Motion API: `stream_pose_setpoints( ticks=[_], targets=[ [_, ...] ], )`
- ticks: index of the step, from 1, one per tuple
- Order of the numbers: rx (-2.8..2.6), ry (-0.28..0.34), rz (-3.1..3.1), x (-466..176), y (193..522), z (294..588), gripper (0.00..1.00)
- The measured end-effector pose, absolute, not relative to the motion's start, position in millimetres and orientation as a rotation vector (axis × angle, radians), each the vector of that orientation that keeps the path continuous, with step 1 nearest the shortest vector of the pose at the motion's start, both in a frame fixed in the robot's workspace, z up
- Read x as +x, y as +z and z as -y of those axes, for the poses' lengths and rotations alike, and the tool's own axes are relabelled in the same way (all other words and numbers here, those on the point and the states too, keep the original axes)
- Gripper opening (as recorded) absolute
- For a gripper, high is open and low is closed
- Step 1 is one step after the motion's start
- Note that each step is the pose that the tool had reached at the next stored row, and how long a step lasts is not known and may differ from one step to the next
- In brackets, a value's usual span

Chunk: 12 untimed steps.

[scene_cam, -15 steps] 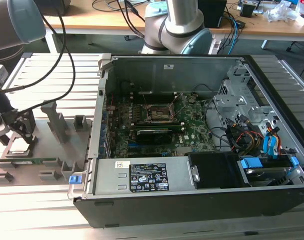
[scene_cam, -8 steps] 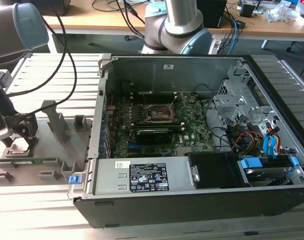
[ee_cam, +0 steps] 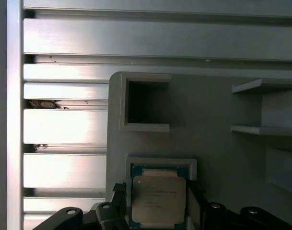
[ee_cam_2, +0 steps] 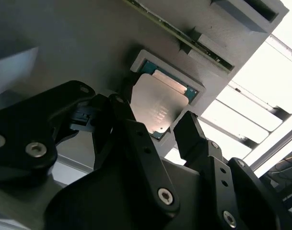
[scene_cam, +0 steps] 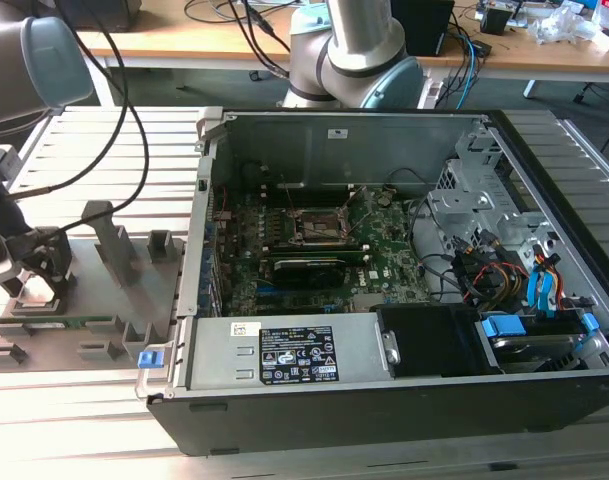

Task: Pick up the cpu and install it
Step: 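Pick up the cpu and move it towards the insertion slot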

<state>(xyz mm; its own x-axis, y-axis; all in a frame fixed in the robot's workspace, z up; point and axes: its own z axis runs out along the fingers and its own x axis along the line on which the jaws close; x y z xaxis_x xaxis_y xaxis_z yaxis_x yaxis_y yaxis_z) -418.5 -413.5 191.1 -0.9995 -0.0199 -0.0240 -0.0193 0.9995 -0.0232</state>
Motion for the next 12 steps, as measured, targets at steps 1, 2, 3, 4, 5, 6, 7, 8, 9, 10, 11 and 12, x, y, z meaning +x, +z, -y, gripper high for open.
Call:
stream_pose_setpoints(
  ticks=[1,2,3,4,5,6,7,8,9,10,11,12],
  targets=[
    [-0.030,-0.036,-3.117,-418.4,191.1,413.6,0.62],
    [-0.031,-0.036,-3.117,-418.2,191.0,413.9,0.62],
    [-0.031,-0.036,-3.117,-417.9,191.0,414.0,0.62],
    [-0.031,-0.036,-3.117,-417.3,191.0,414.1,0.62],
    [-0.031,-0.036,-3.117,-416.7,191.0,414.1,0.62],
    [-0.030,-0.036,-3.117,-416.6,191.0,414.1,0.62],
    [-0.030,-0.036,-3.117,-416.5,191.0,414.1,0.62],
    [-0.031,-0.036,-3.117,-416.5,190.9,414.1,0.62],
    [-0.031,-0.036,-3.117,-416.5,190.9,414.1,0.62],
    [-0.031,-0.036,-3.117,-416.5,190.9,414.1,0.62],
    [-0.031,-0.036,-3.117,-416.5,190.9,414.1,0.62],
    [-0.031,-0.036,-3.117,-416.5,190.9,414.1,0.62]
  ],
)
